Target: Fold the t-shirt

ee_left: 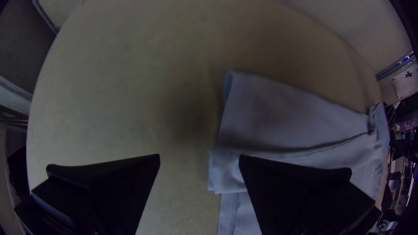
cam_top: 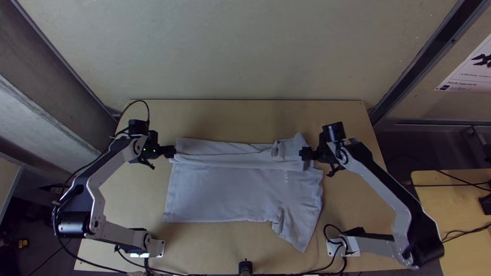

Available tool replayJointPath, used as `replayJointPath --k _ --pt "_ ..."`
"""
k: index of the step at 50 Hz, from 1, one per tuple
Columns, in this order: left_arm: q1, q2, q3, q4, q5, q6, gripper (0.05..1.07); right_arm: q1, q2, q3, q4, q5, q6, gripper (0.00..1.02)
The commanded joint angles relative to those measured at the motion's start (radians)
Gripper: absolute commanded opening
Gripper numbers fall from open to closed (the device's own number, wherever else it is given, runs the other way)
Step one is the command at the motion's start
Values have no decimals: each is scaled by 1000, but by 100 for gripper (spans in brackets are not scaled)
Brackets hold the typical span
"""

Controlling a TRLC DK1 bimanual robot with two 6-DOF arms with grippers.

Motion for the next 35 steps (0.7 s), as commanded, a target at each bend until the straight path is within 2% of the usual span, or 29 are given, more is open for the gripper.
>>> replayJointPath --k 1,12,17,24,28,35 --pt "6 -98 73 -47 29 21 103 -10 -77 29 -63 5 52 98" --pt "5 -184 186 -257 55 52 103 -21 -150 180 -279 7 74 98" --pt "5 -218 217 -363 53 75 103 -21 -185 224 -378 7 124 98" --pt "6 -284 228 -508 43 84 103 -7 -233 224 -506 7 155 98" --pt "6 -300 231 -642 43 84 103 4 -254 220 -574 7 183 98" --pt "-12 -382 176 -791 41 102 103 30 -281 172 -654 5 186 98"
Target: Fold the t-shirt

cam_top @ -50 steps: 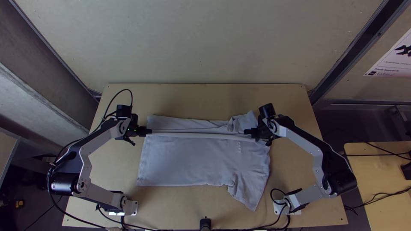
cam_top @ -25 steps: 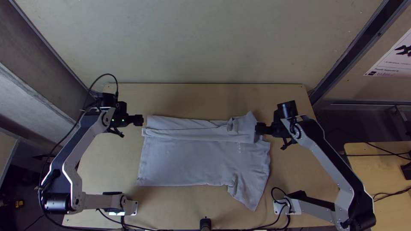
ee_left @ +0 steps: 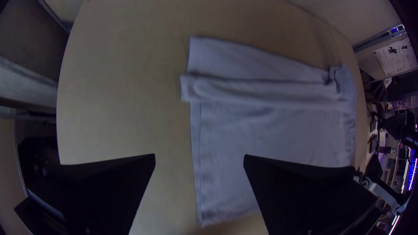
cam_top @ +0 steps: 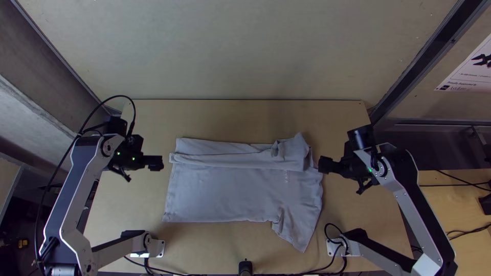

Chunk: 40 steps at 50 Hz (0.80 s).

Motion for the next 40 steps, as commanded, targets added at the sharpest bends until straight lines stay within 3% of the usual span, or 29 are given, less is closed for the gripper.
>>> replayJointPath --k 1,7,11,22,32,36,40 --pt "-17 -87 -45 -89 1 39 103 23 -28 -50 -45 3 35 98" --pt "-54 -162 -142 -138 -11 79 103 85 -19 -66 -88 2 87 98" --pt "-118 -196 -199 -147 -77 79 103 113 4 -67 -119 -10 96 98" --pt "-321 -225 -345 -144 -163 -18 103 138 35 -96 -122 -18 104 98" --pt "-374 -188 -414 -124 -165 -39 101 153 41 -139 -122 -32 107 98" --pt "-402 -174 -437 -116 -166 -45 88 170 44 -164 -122 -41 109 98" --pt "-431 -171 -457 -87 -179 -67 87 178 48 -196 -122 -53 110 97"
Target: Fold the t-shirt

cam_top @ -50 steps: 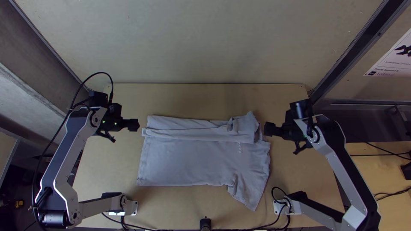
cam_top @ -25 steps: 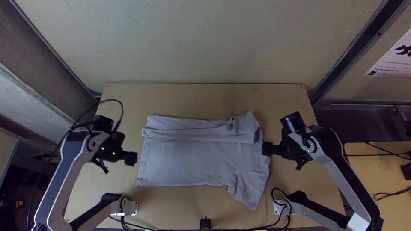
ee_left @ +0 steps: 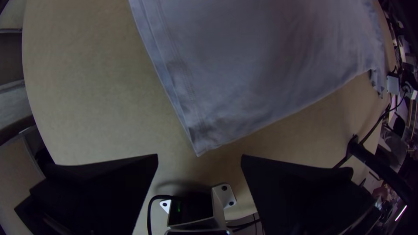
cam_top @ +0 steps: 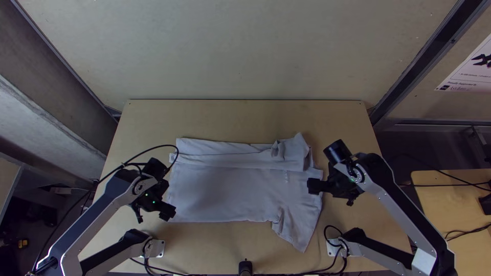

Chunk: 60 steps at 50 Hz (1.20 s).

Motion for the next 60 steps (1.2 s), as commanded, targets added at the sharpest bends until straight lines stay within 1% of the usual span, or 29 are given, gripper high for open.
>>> replayJointPath --k 1,11,23,24,27,30,31,37,38,43,52,57,60 --pt "-36 16 -48 14 -14 -32 87 20 20 -59 -17 -28 28 97" --pt "-53 102 -91 84 -34 -40 86 40 40 -154 -13 -88 25 97" --pt "-62 249 -93 101 -52 -58 86 40 55 -191 23 -98 19 97" --pt "-63 264 -93 103 -52 -58 81 40 55 -194 26 -100 19 97" --pt "-68 300 -94 120 -55 -67 60 40 60 -205 32 -106 19 97" --pt "-86 317 -96 127 -55 -69 48 43 63 -218 35 -111 18 97" --pt "-105 318 -97 127 -57 -72 47 44 63 -223 38 -111 18 97" --pt "-177 353 -96 129 -46 -97 47 44 65 -266 58 -115 9 97" --pt "-184 361 -96 130 -46 -103 44 44 68 -275 63 -115 5 97" --pt "-201 407 -90 149 -47 -123 9 41 74 -318 96 -123 4 97" --pt "-204 407 -78 163 -44 -113 8 18 134 -341 121 -143 -25 95" --pt "-177 399 -42 144 -44 -107 8 21 175 -349 121 -157 -39 95" --pt "-152 398 -24 132 -44 -98 8 23 198 -355 141 -161 -42 91"
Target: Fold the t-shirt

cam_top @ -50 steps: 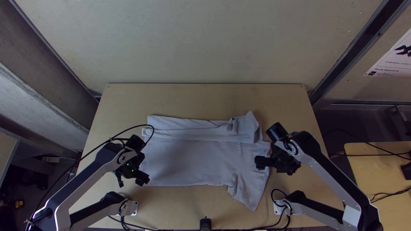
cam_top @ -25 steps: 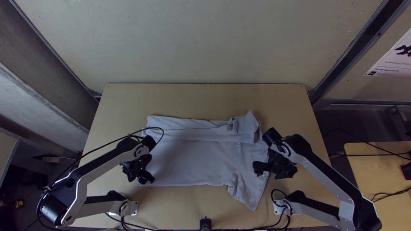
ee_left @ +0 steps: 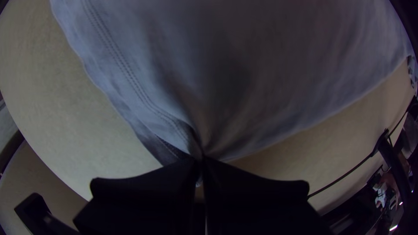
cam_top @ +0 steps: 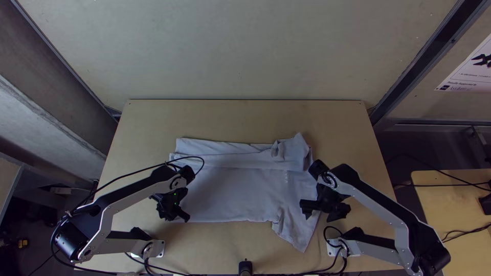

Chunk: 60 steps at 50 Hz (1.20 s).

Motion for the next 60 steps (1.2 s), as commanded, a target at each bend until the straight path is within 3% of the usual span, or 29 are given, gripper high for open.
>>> replayJointPath --k 1,6,18,20,25,28,38,60 --pt "38 7 36 -17 -13 2 8 1 49 -30 23 -12 -20 90" --pt "55 2 51 -21 -13 6 8 -7 89 -65 94 -50 -23 90" --pt "78 -1 59 6 -9 6 8 11 226 -68 160 -59 -29 84" --pt "81 4 60 6 -7 6 8 25 247 -68 158 -76 -32 75" --pt "81 4 63 8 -7 6 8 63 250 -60 181 -70 -36 35" --pt "86 4 68 6 -7 13 8 85 230 -60 224 -38 -38 3" --pt "134 2 85 5 -9 36 8 97 189 -27 195 -26 -35 3" --pt "370 -25 180 -17 -4 191 8 -127 83 96 59 56 -145 3"
